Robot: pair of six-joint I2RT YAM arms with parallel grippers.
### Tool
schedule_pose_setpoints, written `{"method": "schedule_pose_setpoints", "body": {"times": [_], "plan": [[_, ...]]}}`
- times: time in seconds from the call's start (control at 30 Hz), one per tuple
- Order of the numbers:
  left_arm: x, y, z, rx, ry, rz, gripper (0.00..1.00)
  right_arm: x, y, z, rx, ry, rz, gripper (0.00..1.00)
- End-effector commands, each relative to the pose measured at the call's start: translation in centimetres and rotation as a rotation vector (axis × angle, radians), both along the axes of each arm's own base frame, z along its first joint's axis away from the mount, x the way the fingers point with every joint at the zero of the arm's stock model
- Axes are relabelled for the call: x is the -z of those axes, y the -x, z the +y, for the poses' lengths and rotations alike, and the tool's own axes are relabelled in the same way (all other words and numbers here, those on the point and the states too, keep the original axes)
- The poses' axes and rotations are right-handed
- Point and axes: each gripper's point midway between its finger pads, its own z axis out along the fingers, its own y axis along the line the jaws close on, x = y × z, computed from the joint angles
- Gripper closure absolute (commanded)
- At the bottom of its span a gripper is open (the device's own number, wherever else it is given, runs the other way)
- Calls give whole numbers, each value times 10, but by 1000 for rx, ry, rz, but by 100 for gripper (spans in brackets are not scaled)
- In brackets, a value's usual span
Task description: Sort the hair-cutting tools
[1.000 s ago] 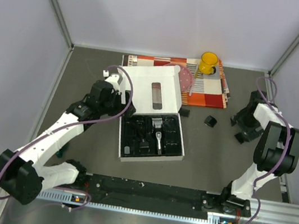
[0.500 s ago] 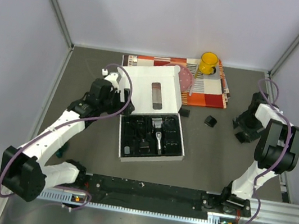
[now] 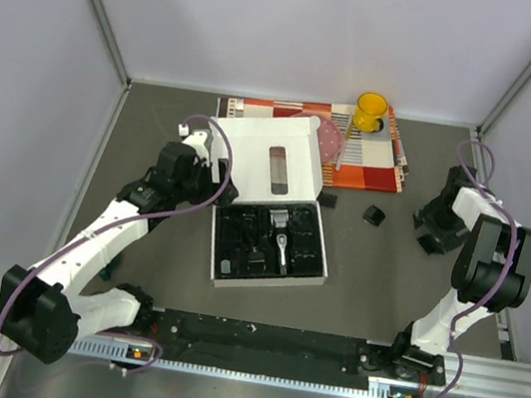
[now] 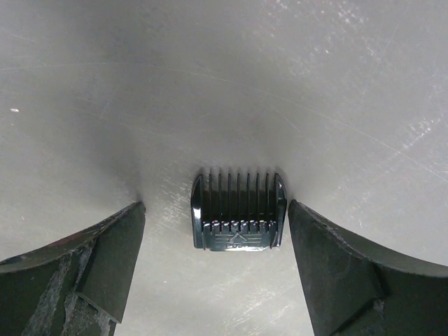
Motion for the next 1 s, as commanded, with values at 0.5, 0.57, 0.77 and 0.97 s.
{"method": "schedule_pose_setpoints", "body": {"times": [0.5,0.57,0.77,0.97], "plan": [[-6,-2,-2,6,31,-36,14,5,9,-1,-11,9,-52,54],[-5,-2,-2,8,30,-35,14,-3,7,2,-17,-3,-79,57],[-5,0,-2,12,30,-33,14,-34,7,24,3,-108,-192,65],[-4,6,-10,57,63,-25,14,-79,20,75,27,-323,-342,68]]}}
